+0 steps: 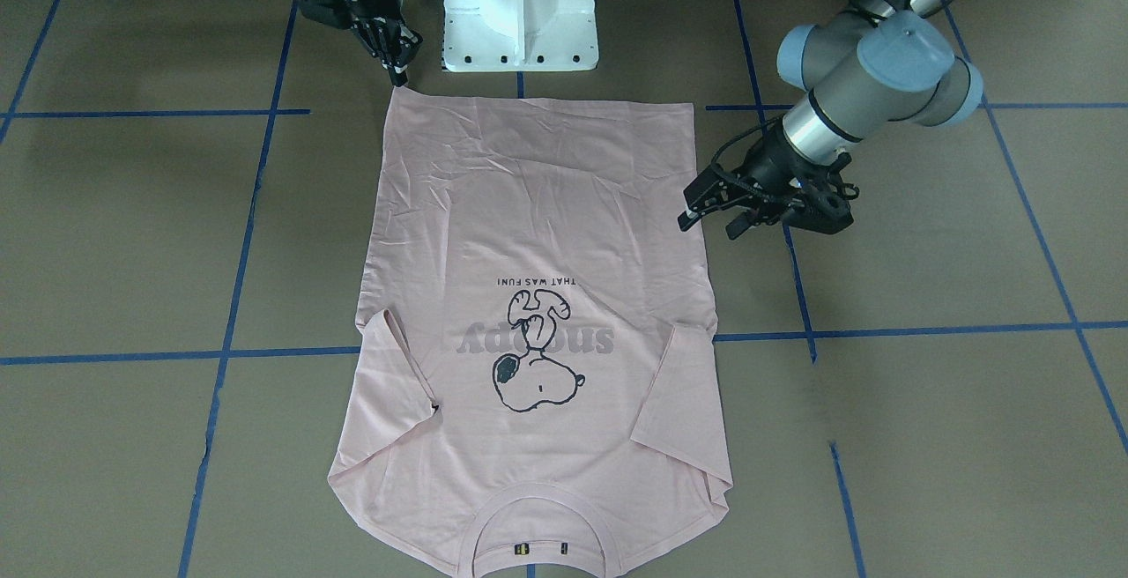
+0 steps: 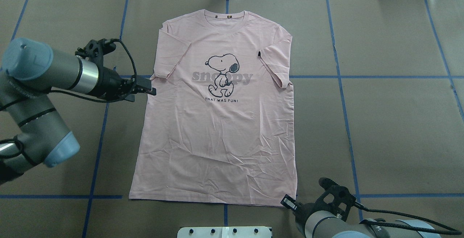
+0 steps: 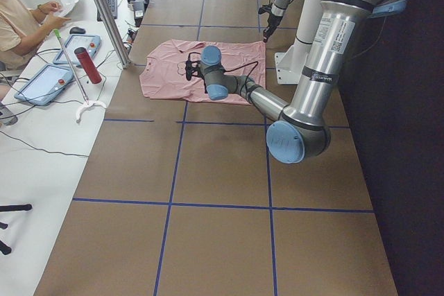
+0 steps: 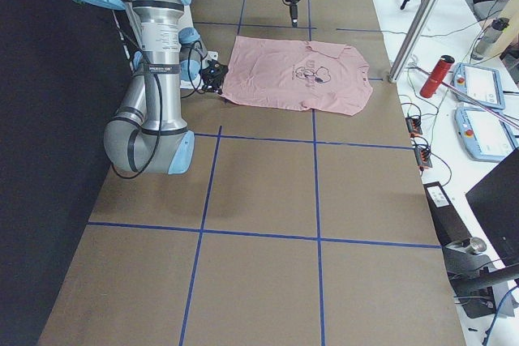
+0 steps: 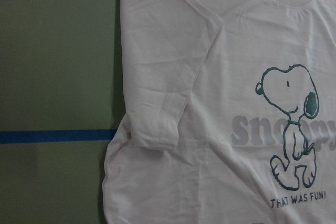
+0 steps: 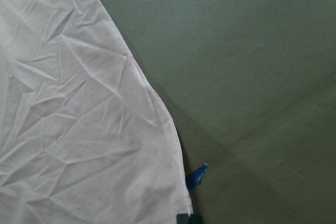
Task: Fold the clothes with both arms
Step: 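Move the left gripper down to the other hem corner nearest the robot, then grasp both hem corners and fold them up toward the collar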
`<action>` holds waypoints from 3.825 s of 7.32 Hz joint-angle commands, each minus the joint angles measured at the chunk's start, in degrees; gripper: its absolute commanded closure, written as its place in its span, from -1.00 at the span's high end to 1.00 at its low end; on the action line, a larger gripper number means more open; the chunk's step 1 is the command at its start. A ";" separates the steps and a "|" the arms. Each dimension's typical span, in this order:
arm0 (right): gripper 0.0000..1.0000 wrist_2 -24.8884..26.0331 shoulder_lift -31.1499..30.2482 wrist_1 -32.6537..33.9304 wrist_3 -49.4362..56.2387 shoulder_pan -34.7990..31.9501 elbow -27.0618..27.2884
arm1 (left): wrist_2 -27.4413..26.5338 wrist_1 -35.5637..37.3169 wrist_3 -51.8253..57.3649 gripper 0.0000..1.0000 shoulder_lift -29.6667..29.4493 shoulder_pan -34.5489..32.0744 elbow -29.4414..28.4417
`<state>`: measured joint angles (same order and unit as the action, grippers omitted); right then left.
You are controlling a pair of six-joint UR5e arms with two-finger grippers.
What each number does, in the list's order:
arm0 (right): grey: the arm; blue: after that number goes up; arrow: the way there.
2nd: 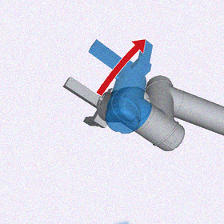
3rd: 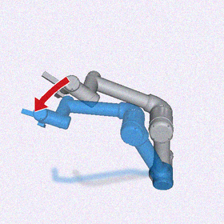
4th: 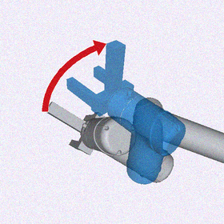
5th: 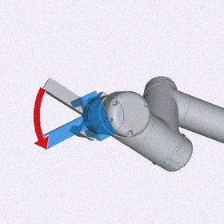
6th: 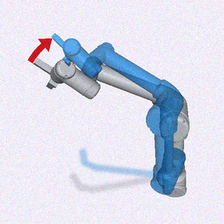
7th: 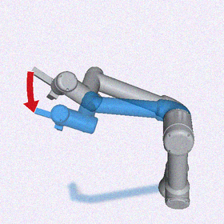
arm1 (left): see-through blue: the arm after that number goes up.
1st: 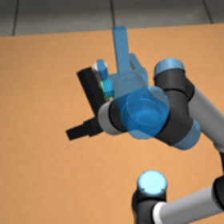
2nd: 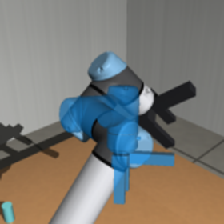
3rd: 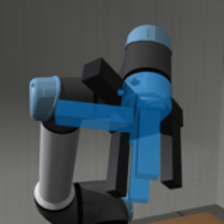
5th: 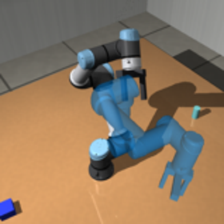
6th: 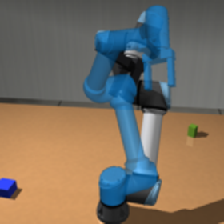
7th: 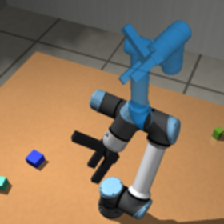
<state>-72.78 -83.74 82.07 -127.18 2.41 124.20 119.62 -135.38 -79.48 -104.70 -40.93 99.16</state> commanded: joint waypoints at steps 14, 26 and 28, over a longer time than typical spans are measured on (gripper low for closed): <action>-1.00 -0.25 0.07 0.02 0.70 -0.21 1.31 | -16.25 25.42 -18.52 0.73 7.48 26.16 15.18; -1.00 -0.34 -1.41 1.06 0.53 -0.13 4.72 | -16.17 25.43 -24.99 -1.00 10.39 30.36 22.54; -1.00 -1.91 -4.05 8.67 0.44 1.63 13.56 | -16.17 30.84 -38.21 -1.00 9.96 33.69 29.06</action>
<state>-73.63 -86.30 86.04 -126.65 3.28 132.05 103.63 -107.98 -109.36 -94.32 -9.92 125.02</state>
